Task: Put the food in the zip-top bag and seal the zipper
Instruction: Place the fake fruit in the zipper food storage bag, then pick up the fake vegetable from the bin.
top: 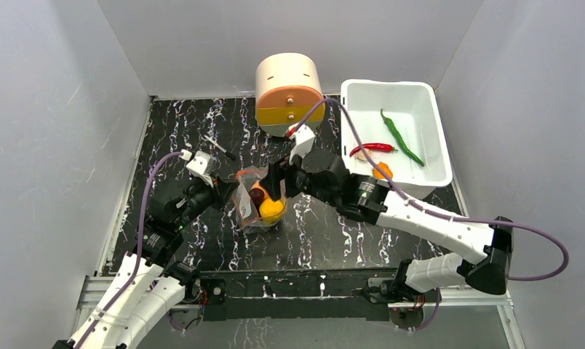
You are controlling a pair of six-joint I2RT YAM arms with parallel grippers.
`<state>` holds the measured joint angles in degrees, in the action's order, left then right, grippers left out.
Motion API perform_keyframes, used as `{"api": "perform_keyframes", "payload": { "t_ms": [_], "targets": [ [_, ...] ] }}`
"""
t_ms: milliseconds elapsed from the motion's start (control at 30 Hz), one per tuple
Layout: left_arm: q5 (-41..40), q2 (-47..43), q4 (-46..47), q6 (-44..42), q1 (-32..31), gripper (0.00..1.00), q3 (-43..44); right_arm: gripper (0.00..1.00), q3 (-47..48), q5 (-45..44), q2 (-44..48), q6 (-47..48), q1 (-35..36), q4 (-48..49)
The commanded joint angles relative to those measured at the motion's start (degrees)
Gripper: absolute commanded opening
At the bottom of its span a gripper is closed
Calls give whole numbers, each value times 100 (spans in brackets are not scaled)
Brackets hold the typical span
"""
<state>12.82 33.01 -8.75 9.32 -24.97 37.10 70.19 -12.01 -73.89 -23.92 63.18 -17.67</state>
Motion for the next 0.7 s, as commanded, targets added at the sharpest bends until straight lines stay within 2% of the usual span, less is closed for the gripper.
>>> {"api": "perform_keyframes", "payload": {
  "t_ms": [0, 233, 367, 667],
  "targets": [
    [101, -128, 30, -165, -25, 0, -72, 63, 590, -279, 243, 584, -717, -571],
    [221, -129, -4, -214, -25, 0, -48, 59, 921, -996, -164, 1425, -2152, -956],
    [237, -178, -52, -238, -25, 0, -21, 56, 994, -1426, -465, 1869, -2803, -754],
    [411, -287, 16, -217, -25, 0, -44, 47, 1386, -1103, -1428, 2343, -4495, -383]
  ]
}}
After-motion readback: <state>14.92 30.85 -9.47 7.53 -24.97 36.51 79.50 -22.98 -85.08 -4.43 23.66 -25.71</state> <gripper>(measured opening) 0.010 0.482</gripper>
